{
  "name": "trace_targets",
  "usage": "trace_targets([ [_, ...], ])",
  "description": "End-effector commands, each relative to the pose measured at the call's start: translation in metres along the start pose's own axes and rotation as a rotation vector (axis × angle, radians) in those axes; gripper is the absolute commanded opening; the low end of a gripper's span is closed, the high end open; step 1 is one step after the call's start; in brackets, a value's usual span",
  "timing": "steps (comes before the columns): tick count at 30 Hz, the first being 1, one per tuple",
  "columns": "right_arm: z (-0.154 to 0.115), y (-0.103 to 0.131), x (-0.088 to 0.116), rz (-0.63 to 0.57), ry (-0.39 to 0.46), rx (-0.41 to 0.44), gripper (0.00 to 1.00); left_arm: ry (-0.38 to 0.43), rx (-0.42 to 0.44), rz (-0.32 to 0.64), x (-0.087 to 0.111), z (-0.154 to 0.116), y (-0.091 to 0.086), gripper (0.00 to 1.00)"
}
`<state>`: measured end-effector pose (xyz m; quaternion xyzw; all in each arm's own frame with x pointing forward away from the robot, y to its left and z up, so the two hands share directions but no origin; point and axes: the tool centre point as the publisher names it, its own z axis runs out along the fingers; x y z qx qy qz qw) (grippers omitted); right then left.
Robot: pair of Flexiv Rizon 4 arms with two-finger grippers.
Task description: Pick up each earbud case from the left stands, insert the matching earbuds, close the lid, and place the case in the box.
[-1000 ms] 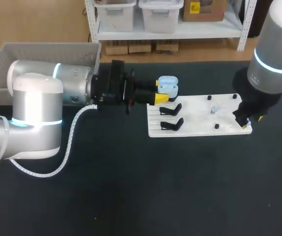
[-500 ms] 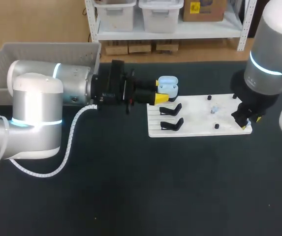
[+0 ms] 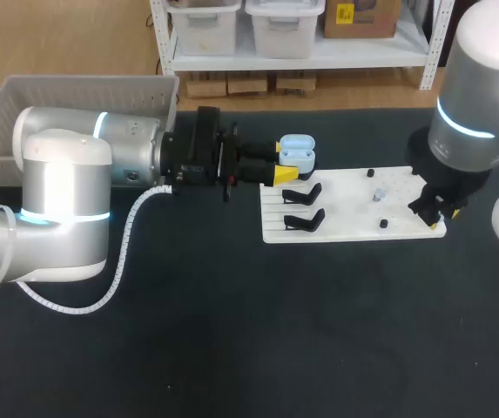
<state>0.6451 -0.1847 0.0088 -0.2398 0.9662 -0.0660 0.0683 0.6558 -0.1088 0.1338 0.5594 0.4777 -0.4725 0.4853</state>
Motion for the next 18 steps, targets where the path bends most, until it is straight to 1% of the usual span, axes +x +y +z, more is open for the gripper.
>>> trace_targets([
  [1, 0.001, 0.001, -0.001, 0.000, -0.002, 0.005, 0.30, -0.003, -0.007, 0.003, 0.001, 0.000, -0.002, 0.00],
  [4, 0.001, 0.001, -0.002, -0.001, -0.003, 0.008, 0.14, -0.003, -0.007, 0.003, 0.001, 0.000, -0.002, 0.00],
  [6, 0.001, 0.001, -0.002, -0.002, -0.006, 0.012, 0.00, -0.003, -0.007, 0.003, 0.001, 0.000, -0.002, 0.00],
  [12, -0.009, 0.001, 0.003, 0.001, -0.015, 0.029, 0.00, -0.003, -0.007, 0.003, 0.001, 0.000, -0.002, 0.00],
  [16, -0.027, 0.002, 0.008, 0.005, -0.024, 0.039, 0.00, -0.003, -0.007, 0.003, 0.001, 0.000, -0.002, 0.00],
  [18, -0.039, 0.003, 0.011, 0.016, -0.030, 0.058, 0.00, -0.003, -0.007, 0.003, 0.001, 0.000, -0.002, 0.00],
])
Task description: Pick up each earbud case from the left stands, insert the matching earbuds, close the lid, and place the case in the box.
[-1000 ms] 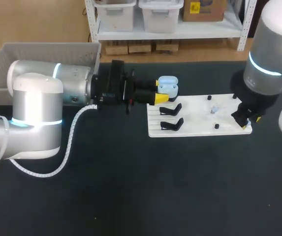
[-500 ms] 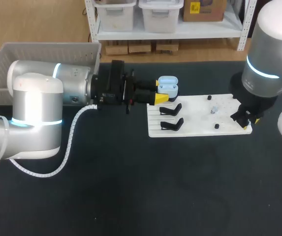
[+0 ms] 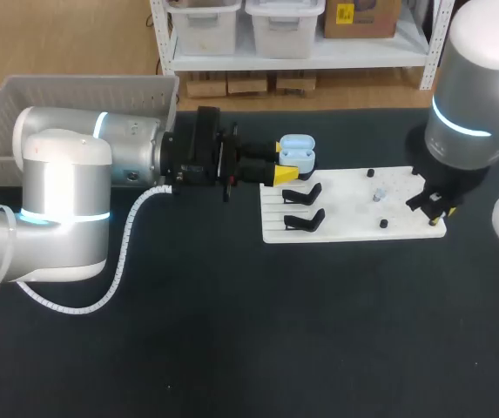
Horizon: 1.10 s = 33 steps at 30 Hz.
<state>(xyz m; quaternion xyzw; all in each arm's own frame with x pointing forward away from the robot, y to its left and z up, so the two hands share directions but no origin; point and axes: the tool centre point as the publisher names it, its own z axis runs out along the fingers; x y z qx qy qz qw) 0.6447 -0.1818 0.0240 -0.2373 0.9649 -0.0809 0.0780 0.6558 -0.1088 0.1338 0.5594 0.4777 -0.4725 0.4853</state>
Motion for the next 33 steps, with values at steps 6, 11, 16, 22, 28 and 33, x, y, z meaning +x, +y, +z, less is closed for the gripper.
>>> trace_targets([
  [6, -0.058, 0.007, 0.007, 0.099, 0.039, 0.059, 0.00, -0.003, -0.007, 0.003, 0.001, 0.000, -0.002, 0.00],
  [11, -0.079, 0.009, -0.008, 0.262, 0.147, -0.020, 0.00, -0.003, -0.007, 0.003, 0.001, 0.000, -0.002, 0.00],
  [16, -0.090, 0.011, -0.020, 0.412, 0.178, -0.131, 0.00, -0.003, -0.007, 0.003, 0.001, 0.000, -0.002, 0.00],
  [22, -0.090, 0.011, -0.021, 0.434, 0.175, -0.152, 0.00, -0.003, -0.007, 0.003, 0.001, 0.000, -0.002, 0.00],
  [28, -0.090, 0.011, -0.021, 0.434, 0.175, -0.152, 0.00, -0.003, -0.007, 0.003, 0.001, 0.000, -0.002, 0.00],
  [33, -0.090, 0.011, -0.021, 0.434, 0.175, -0.152, 0.00, -0.003, -0.007, 0.003, 0.001, 0.000, -0.002, 0.00],
])
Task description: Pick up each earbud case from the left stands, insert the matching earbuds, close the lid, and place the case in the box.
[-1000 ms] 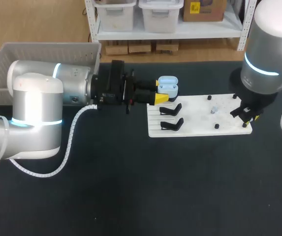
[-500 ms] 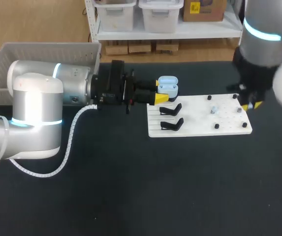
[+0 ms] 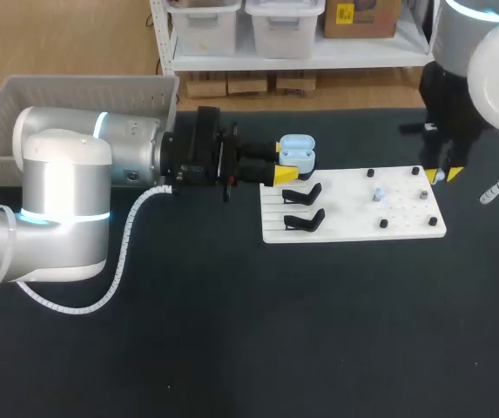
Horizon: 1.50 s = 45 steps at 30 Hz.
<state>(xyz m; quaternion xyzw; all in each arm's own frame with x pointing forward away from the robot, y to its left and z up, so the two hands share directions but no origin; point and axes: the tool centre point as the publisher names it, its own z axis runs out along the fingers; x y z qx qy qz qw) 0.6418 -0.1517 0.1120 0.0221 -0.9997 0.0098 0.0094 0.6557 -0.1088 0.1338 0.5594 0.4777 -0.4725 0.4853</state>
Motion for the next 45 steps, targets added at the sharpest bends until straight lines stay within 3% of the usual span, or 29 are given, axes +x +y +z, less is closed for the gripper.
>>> trace_targets([
  [1, 0.000, 0.000, 0.001, 0.000, -0.002, 0.000, 0.00, -0.003, -0.007, 0.003, 0.001, 0.000, -0.002, 0.00],
  [4, 0.000, 0.000, 0.001, 0.000, -0.002, 0.000, 0.00, -0.003, -0.007, 0.003, 0.001, 0.000, -0.002, 0.00],
  [11, -0.031, 0.025, 0.004, 0.030, -0.100, 0.069, 0.00, -0.003, -0.007, 0.003, 0.001, 0.000, -0.002, 0.00],
  [15, -0.046, 0.037, 0.007, 0.061, -0.115, 0.061, 0.00, 0.010, 0.001, 0.019, 0.005, 0.007, -0.002, 0.00],
  [29, -0.077, 0.063, 0.016, 0.170, -0.063, 0.006, 0.00, 0.002, 0.003, 0.081, 0.014, 0.027, -0.003, 0.00],
  [45, -0.088, 0.100, 0.016, 0.177, -0.071, -0.055, 0.00, -0.051, -0.043, 0.005, 0.021, 0.027, 0.005, 0.00],
])
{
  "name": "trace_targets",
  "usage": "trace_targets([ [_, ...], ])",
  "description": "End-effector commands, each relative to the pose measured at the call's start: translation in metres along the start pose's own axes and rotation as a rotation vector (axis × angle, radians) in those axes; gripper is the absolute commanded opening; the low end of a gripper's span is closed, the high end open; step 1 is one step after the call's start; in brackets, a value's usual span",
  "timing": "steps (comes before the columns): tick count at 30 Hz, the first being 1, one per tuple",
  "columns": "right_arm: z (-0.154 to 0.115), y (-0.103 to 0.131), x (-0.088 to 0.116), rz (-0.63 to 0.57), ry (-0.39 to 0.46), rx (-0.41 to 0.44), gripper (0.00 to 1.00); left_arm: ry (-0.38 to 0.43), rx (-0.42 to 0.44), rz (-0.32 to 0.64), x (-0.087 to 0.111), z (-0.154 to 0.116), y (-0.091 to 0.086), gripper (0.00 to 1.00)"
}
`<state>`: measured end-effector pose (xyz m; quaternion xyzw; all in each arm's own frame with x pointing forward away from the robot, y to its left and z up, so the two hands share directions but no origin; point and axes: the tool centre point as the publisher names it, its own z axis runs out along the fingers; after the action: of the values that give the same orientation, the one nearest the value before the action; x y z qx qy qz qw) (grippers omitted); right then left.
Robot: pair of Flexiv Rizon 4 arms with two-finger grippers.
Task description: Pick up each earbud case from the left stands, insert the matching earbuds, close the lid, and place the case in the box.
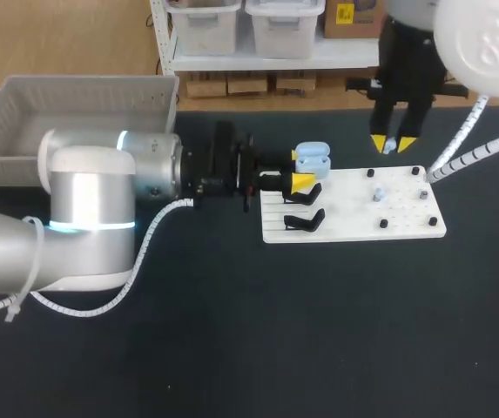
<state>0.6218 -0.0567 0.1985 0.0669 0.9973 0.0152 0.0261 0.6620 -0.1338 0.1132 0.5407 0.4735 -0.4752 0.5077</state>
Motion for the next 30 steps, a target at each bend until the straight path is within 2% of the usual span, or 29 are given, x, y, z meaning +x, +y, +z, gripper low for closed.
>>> trace_targets([
  [1, 0.001, 0.008, 0.000, -0.002, -0.002, -0.010, 0.00, -0.007, -0.006, -0.005, 0.002, 0.001, -0.001, 0.00],
  [3, 0.002, 0.011, 0.000, 0.002, -0.008, -0.039, 0.00, -0.007, -0.006, -0.006, 0.002, 0.002, -0.001, 0.00],
  [25, 0.002, 0.011, 0.000, 0.002, -0.008, -0.039, 0.00, -0.007, -0.006, -0.006, 0.002, 0.002, -0.001, 0.00],
  [27, 0.006, 0.017, -0.001, 0.051, 0.003, 0.004, 0.00, -0.007, -0.006, -0.006, 0.002, 0.002, -0.001, 0.00],
  [30, 0.006, 0.022, -0.003, 0.148, 0.018, 0.022, 0.00, -0.007, -0.006, -0.006, 0.002, 0.002, -0.001, 0.00],
])
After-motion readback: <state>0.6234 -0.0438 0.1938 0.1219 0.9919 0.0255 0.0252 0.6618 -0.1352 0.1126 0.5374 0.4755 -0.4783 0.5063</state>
